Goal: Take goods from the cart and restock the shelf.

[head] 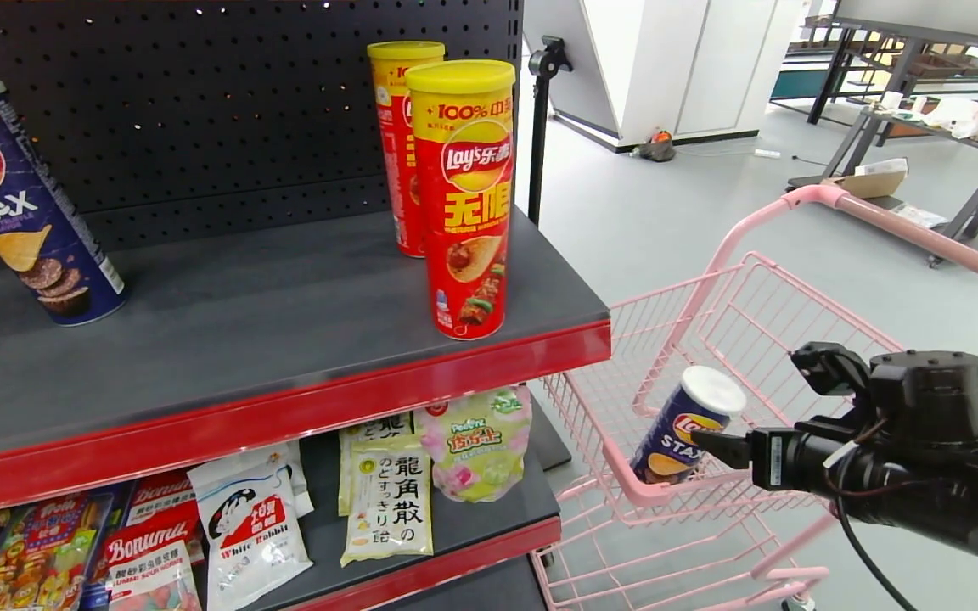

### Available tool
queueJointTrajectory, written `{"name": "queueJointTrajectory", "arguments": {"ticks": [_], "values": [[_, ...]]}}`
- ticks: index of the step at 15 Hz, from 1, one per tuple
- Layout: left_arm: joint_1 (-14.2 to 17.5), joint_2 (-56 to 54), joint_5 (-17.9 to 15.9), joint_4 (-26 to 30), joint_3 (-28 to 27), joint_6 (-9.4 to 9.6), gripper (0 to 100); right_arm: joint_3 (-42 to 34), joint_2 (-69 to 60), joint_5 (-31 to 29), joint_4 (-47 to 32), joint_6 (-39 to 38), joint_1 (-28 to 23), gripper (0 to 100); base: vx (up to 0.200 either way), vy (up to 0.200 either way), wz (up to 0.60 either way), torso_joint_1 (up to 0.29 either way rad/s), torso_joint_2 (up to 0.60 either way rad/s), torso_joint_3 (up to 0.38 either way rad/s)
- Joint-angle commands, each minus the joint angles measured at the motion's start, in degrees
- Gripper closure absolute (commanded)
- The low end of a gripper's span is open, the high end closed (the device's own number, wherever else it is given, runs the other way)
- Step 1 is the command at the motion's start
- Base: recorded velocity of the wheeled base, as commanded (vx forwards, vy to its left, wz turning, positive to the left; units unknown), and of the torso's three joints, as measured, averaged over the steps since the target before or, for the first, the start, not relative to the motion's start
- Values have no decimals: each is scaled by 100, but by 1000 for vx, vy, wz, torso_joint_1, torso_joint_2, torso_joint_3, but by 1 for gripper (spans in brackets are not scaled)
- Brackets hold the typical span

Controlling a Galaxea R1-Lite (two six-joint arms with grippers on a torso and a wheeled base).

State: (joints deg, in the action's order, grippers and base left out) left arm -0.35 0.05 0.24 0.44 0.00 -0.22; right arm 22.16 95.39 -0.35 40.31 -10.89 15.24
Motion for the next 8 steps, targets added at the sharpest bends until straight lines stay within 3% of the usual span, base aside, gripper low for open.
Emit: {"name": "queueJointTrajectory", "arguments": {"ticks": [1, 8], "values": [[0, 4, 2, 0, 0, -4, 0, 86, 375, -61, 64, 8, 85, 0, 0, 0, 0, 0, 0, 0], [0, 4, 2, 0, 0, -4, 0, 544, 1017, -378, 302, -133, 278, 0, 0, 0, 0, 0, 0, 0]]}}
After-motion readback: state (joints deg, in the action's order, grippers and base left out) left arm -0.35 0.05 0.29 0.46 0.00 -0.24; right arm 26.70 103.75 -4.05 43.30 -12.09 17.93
